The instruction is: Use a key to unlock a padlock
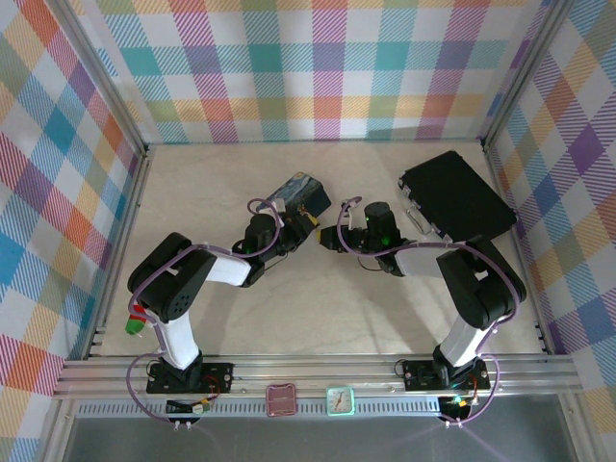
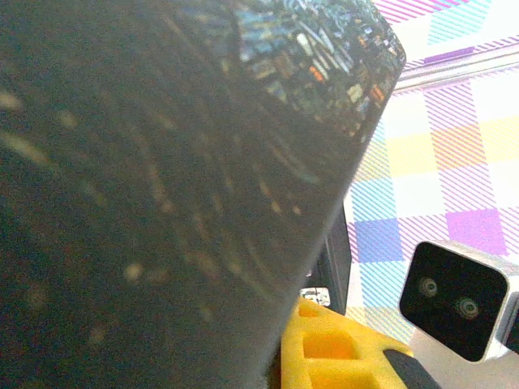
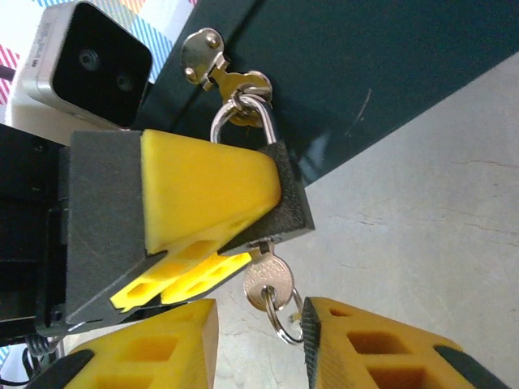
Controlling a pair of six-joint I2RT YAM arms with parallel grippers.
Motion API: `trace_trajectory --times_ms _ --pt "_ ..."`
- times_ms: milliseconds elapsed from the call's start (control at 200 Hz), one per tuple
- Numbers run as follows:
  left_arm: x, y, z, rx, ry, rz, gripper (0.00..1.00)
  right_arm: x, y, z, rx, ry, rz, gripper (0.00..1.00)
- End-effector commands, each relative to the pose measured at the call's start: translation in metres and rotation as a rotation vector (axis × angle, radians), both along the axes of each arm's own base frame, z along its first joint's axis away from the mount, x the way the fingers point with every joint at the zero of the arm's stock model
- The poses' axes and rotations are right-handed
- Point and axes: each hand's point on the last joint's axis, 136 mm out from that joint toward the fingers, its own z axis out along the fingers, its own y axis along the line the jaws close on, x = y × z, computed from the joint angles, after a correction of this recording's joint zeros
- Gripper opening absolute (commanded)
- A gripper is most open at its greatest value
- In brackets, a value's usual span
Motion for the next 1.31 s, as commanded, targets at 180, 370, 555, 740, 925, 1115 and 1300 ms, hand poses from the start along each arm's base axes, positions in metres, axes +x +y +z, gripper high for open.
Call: trace_trajectory --times_ms 180,370,555,740,925,1115,1300 --pt "-0.001 -0.005 0.039 -0.075 -0.073 -0.023 0.00 0.008 0.015 0.013 0.112 -0.028 0.055 0.25" --pt "-0.002 -0.005 0.042 -0.078 -0.080 -0.027 0.00 0.011 0.018 0.022 0.203 0.001 0.056 0.10" --pt "-0.004 -0.003 0.035 -0.069 -0.093 -0.027 0.00 0.015 0.018 0.033 0.329 0.115 0.026 0.00" --pt "-0.004 -0.004 0.025 -0.082 -0.154 -0.037 0.00 0.015 0.019 0.056 0.577 0.341 -0.005 0.00" --pt "-0.004 -0.006 0.006 -0.061 -0.221 -0.026 0.00 0.003 0.040 0.090 0.764 0.604 0.005 0.00" --pt "-0.008 -0.013 -0.001 -0.018 -0.250 -0.022 0.00 0.007 0.037 0.145 1.013 0.802 -0.088 0.00" --pt "-0.004 -0.018 -0.002 -0.022 -0.253 -0.027 0.00 0.016 0.025 0.152 1.106 0.841 -0.166 0.00"
